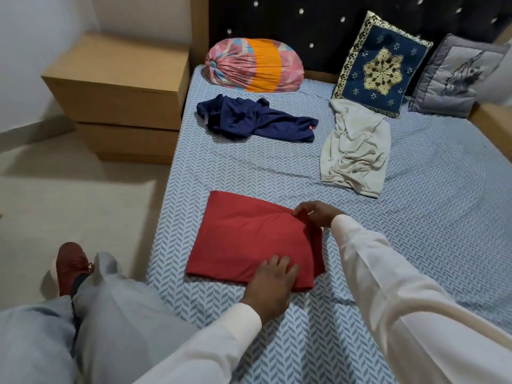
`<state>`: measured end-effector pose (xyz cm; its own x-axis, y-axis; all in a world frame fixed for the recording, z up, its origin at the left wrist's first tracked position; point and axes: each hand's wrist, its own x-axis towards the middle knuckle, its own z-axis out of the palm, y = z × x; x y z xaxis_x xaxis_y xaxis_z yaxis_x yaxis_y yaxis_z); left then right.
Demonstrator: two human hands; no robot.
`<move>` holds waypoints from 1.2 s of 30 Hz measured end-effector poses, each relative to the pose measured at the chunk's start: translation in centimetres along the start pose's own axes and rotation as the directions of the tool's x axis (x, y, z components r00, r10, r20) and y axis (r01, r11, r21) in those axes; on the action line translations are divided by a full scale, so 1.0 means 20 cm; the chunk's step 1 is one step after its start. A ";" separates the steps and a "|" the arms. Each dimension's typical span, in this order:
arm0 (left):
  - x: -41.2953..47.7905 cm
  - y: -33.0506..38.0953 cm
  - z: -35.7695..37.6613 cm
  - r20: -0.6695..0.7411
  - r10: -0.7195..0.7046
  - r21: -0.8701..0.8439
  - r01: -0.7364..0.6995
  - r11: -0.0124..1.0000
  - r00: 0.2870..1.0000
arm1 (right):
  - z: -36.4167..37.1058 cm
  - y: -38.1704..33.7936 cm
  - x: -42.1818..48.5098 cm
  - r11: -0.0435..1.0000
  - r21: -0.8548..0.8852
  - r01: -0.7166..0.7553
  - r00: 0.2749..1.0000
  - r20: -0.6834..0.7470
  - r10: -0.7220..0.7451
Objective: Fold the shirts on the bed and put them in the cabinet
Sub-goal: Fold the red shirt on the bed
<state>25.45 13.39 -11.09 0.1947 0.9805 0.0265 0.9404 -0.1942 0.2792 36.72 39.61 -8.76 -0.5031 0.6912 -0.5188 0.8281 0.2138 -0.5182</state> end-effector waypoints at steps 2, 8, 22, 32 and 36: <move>-0.01 0.05 0.06 -0.023 0.003 0.019 -0.002 1.000 1.000 | 0.01 0.03 0.02 0.996 0.091 -0.025 1.000 -0.001 0.025; 0.02 0.06 0.12 -0.109 0.014 0.072 -0.006 0.997 0.994 | 0.04 0.11 0.05 0.877 0.470 -0.099 0.993 -0.009 0.117; 0.10 -0.02 -0.10 -0.097 -0.156 -0.175 0.137 0.975 0.983 | 0.03 0.06 0.02 0.746 0.653 -0.133 0.988 0.028 0.152; -0.22 -0.26 -0.72 -0.349 -0.331 -0.554 0.091 0.827 0.877 | -0.09 -0.24 -0.51 0.837 0.376 0.397 0.888 -0.389 -0.247; -0.43 -0.32 -0.98 -0.371 -0.421 -0.614 0.121 0.780 0.827 | -0.02 -0.37 -0.84 0.743 0.421 0.521 0.835 -0.434 -0.339</move>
<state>12.35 6.70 5.80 -0.3389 0.9040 0.2608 0.5853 -0.0145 0.8107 39.17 26.74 3.98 -0.5935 0.8039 0.0376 0.2489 0.2278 -0.9414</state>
